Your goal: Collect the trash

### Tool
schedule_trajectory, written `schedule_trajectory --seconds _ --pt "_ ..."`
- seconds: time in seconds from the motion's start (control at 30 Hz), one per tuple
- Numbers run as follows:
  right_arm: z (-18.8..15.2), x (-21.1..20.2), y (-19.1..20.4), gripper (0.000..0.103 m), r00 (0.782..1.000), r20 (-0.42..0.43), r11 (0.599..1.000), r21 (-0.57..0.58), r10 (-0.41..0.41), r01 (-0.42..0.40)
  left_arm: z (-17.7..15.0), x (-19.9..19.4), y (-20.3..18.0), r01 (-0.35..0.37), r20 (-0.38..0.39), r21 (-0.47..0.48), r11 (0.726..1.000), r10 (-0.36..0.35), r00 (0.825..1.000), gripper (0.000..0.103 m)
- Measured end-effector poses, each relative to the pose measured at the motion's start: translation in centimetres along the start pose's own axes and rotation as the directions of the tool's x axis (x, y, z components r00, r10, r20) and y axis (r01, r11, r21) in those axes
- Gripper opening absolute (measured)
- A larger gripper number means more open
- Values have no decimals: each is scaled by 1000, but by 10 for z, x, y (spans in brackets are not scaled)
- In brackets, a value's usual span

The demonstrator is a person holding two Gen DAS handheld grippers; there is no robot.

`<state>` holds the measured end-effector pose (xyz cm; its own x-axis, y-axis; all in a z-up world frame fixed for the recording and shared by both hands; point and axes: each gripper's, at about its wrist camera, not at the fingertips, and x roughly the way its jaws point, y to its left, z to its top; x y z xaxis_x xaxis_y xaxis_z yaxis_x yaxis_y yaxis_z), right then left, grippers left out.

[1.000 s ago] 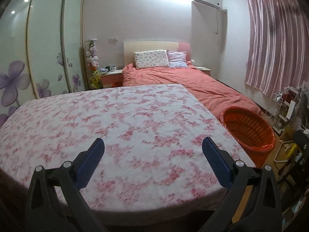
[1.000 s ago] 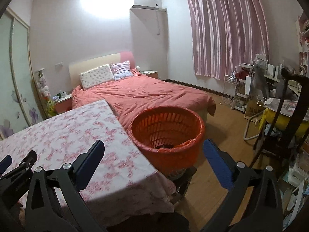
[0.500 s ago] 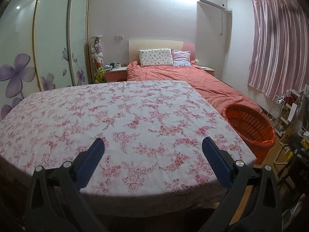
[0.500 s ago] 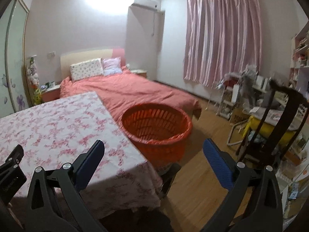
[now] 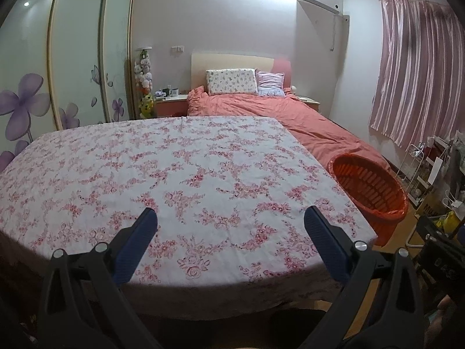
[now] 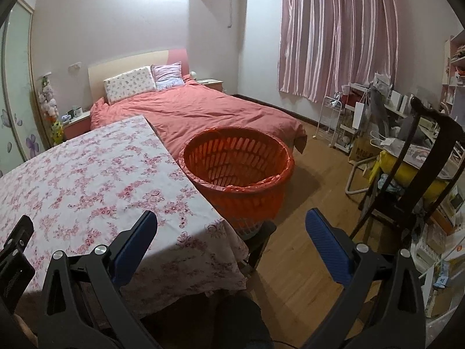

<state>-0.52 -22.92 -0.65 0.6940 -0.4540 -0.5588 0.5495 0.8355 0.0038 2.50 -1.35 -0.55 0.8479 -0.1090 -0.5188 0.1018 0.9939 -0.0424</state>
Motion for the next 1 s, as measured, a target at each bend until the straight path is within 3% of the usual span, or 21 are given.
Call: schedule_trajectory --seconds 0.53,1.0 --pt "7 -9 -7 101 999 -17 999 32 34 -33 7 -22 -10 34 30 5 999 -35 999 99" --pt "6 -9 -8 101 999 -25 998 42 37 -36 9 -24 -18 -27 36 41 999 26 999 99"
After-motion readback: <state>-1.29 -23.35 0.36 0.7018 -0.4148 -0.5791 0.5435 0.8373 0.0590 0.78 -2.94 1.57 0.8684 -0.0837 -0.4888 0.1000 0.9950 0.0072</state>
